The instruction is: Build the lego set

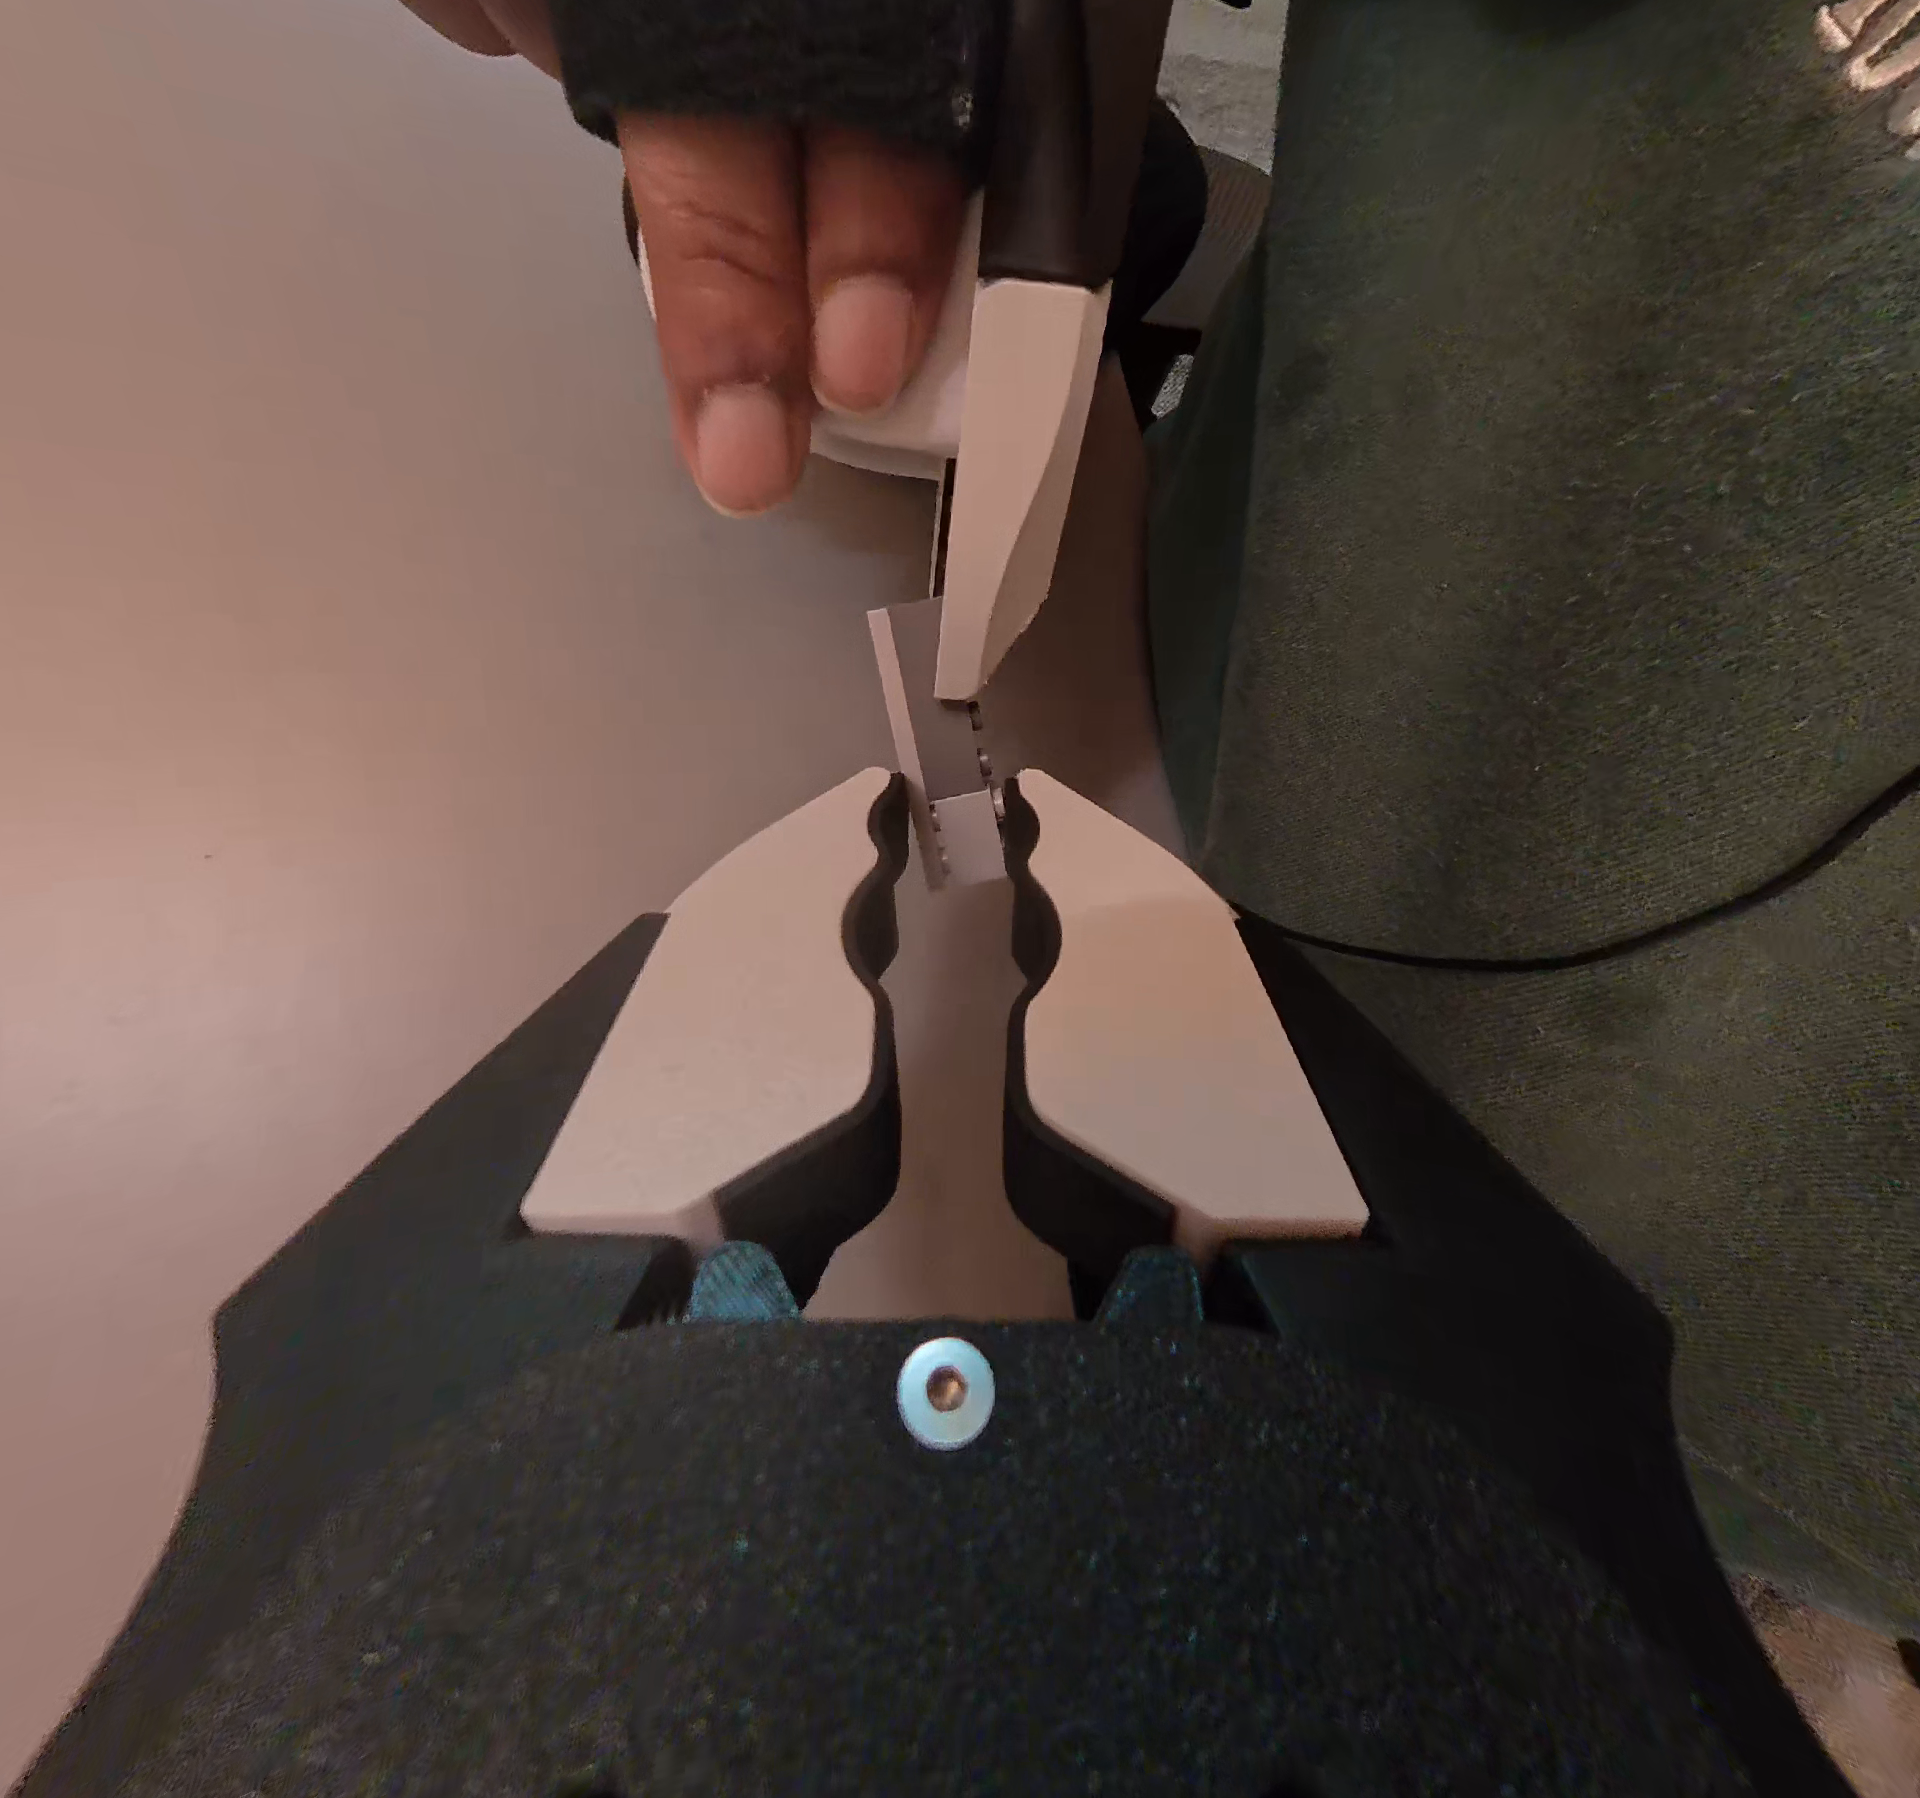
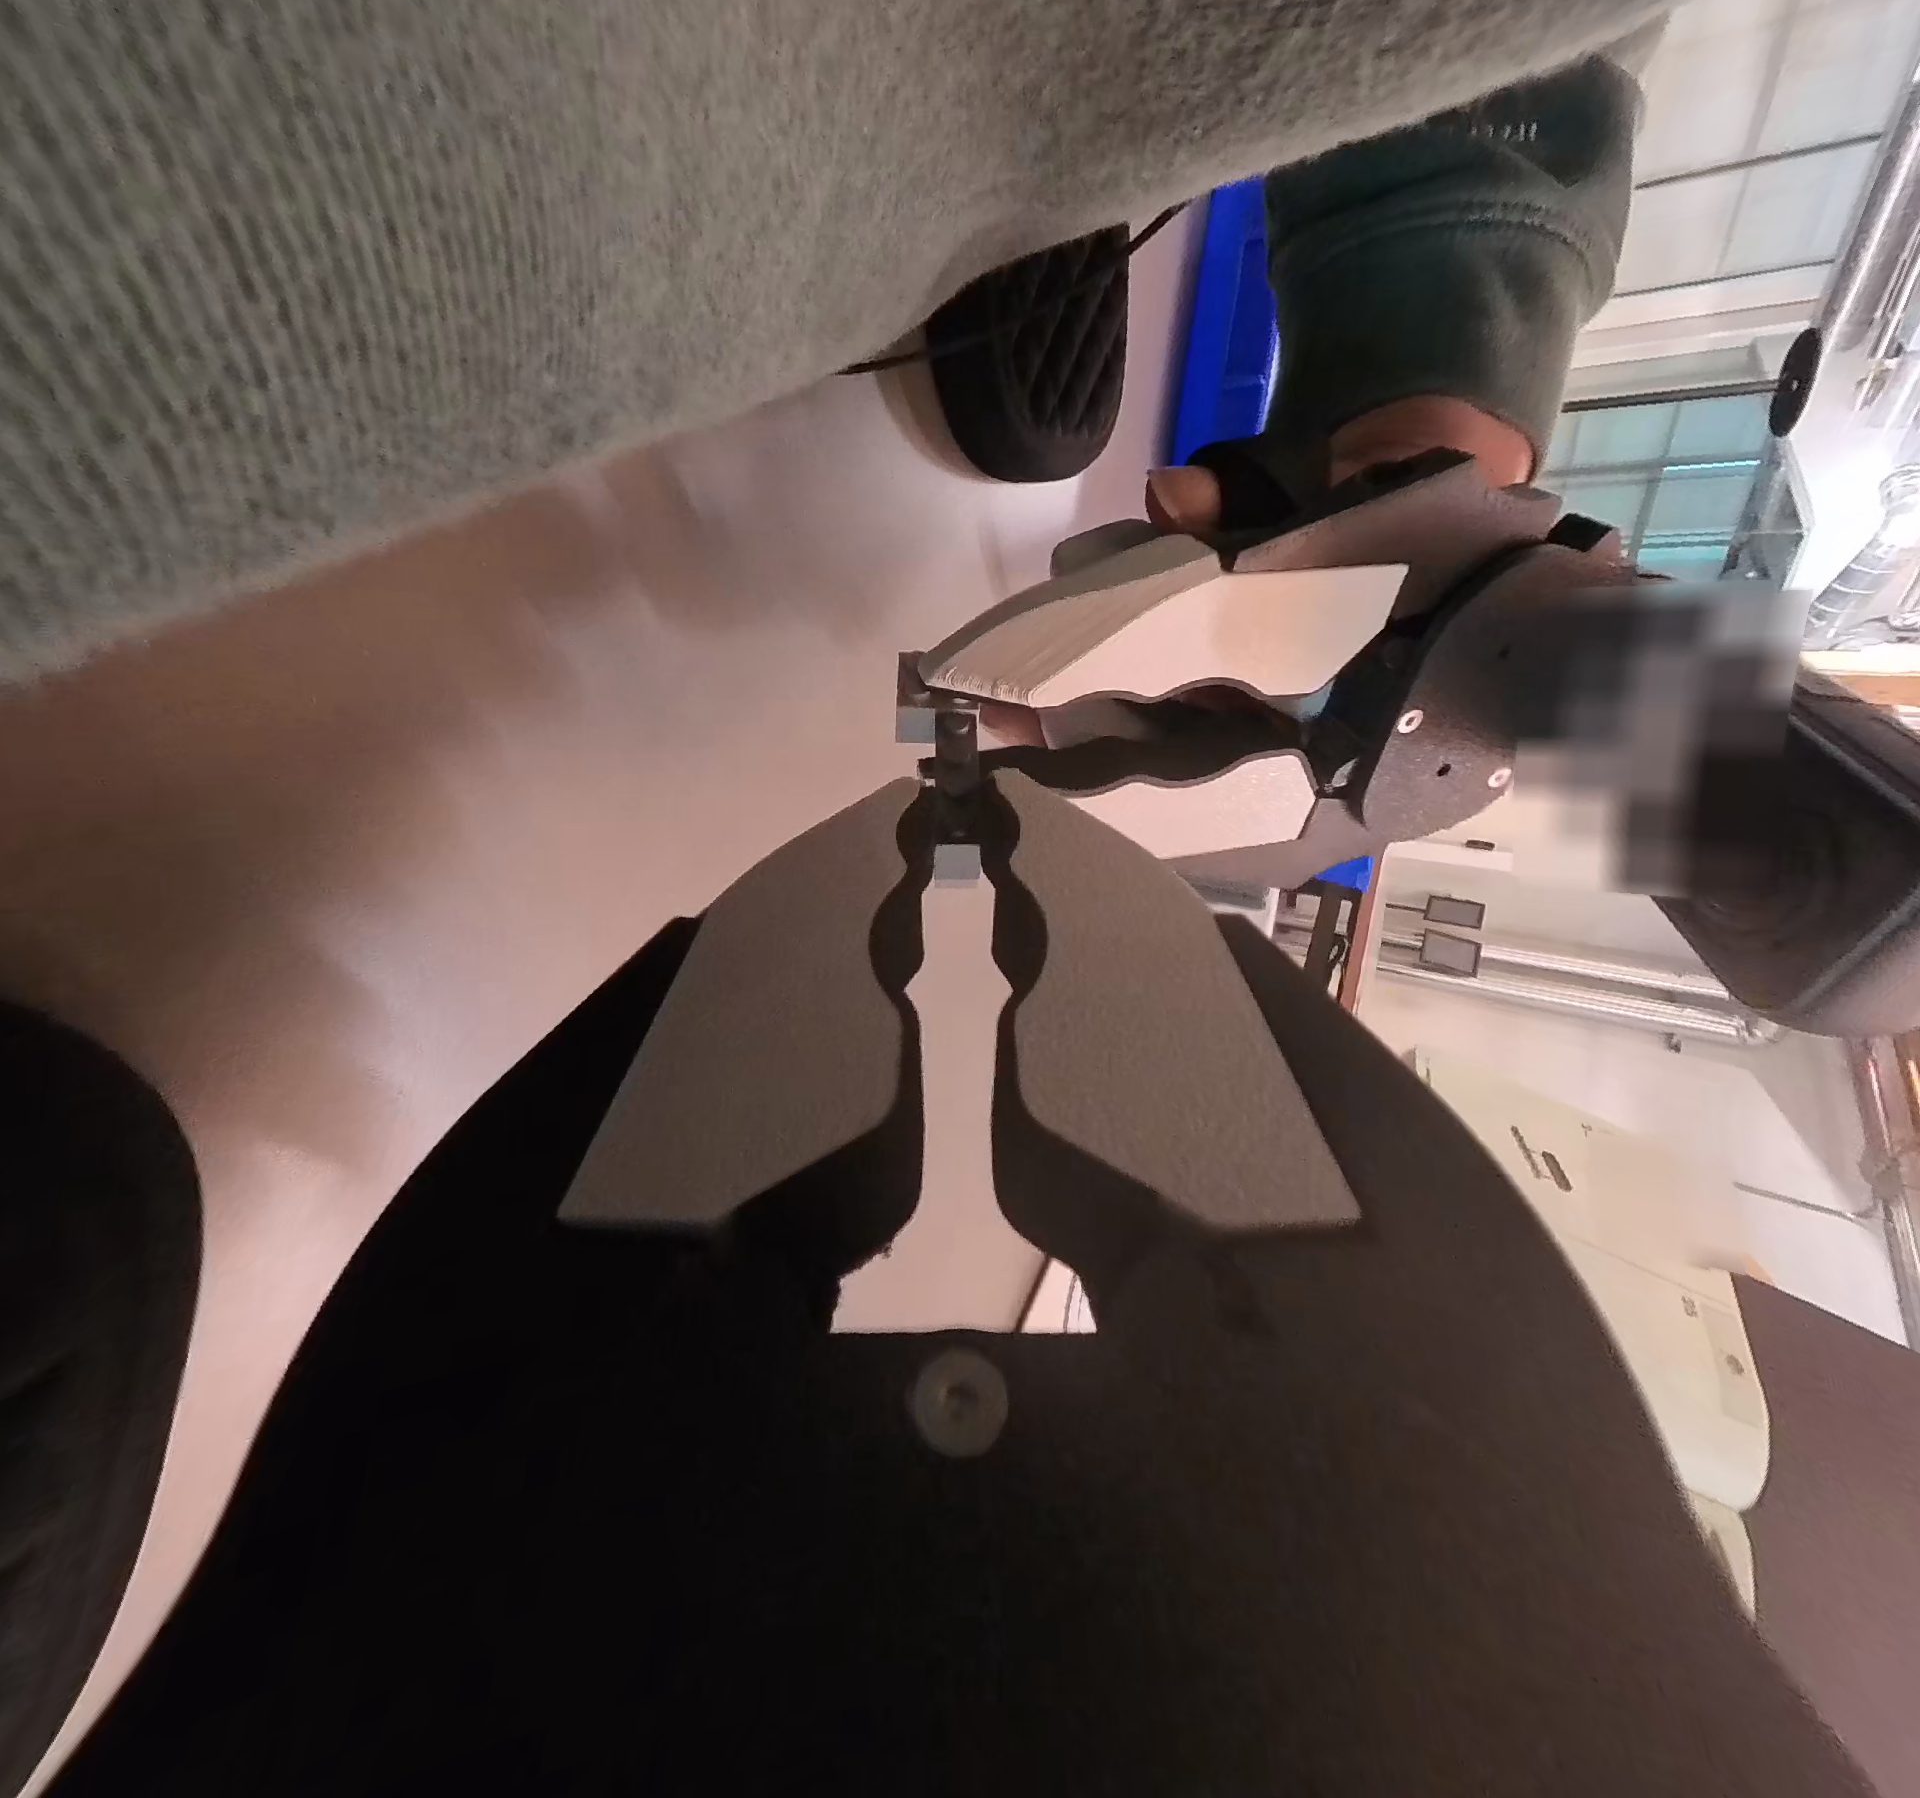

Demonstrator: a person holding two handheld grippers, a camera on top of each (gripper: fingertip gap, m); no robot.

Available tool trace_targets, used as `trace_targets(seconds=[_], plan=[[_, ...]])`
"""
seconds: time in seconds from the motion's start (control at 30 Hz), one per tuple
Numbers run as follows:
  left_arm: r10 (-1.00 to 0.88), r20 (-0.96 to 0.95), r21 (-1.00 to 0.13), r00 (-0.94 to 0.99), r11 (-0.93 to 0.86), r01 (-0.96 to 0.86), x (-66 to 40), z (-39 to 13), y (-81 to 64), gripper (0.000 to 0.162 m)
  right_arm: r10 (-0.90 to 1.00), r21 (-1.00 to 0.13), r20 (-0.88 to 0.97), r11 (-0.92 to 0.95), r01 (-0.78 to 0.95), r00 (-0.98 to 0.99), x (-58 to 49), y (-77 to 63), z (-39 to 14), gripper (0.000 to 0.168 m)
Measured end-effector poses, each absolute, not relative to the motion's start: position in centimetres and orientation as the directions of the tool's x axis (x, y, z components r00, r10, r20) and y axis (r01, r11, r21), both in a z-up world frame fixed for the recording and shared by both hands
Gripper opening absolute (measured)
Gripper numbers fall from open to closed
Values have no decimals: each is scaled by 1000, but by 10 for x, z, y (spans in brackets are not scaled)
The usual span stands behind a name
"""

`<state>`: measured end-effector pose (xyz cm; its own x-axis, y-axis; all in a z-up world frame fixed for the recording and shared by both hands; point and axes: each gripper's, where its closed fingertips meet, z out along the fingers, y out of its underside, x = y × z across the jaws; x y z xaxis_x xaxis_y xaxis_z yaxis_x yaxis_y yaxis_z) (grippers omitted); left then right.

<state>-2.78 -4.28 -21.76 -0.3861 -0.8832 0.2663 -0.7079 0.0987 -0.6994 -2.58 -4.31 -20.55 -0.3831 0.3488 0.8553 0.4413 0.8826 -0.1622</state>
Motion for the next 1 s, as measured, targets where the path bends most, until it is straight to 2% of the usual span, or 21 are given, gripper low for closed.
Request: trace_targets(seconds=[0.03,0.4,0.77,1.0], plan=[[-884,258,-698,-390,108,-708,-28,-218,-42,17,347,-161,855,884,438,-386,-26,-43,-206,8],[-875,287,-663,-390,112,-740,-31,-223,-49,16,345,-174,846,899,401,-406,-28,-51,-209,8],[-843,374,-653,-387,57,-755,-36,-224,-61,16,388,-243,832,898,368,-397,-30,-59,-212,8],[-846,345,-702,-407,56,-710,-33,-225,-58,16,401,-248,827,889,386,-393,-30,-57,-213,8]])
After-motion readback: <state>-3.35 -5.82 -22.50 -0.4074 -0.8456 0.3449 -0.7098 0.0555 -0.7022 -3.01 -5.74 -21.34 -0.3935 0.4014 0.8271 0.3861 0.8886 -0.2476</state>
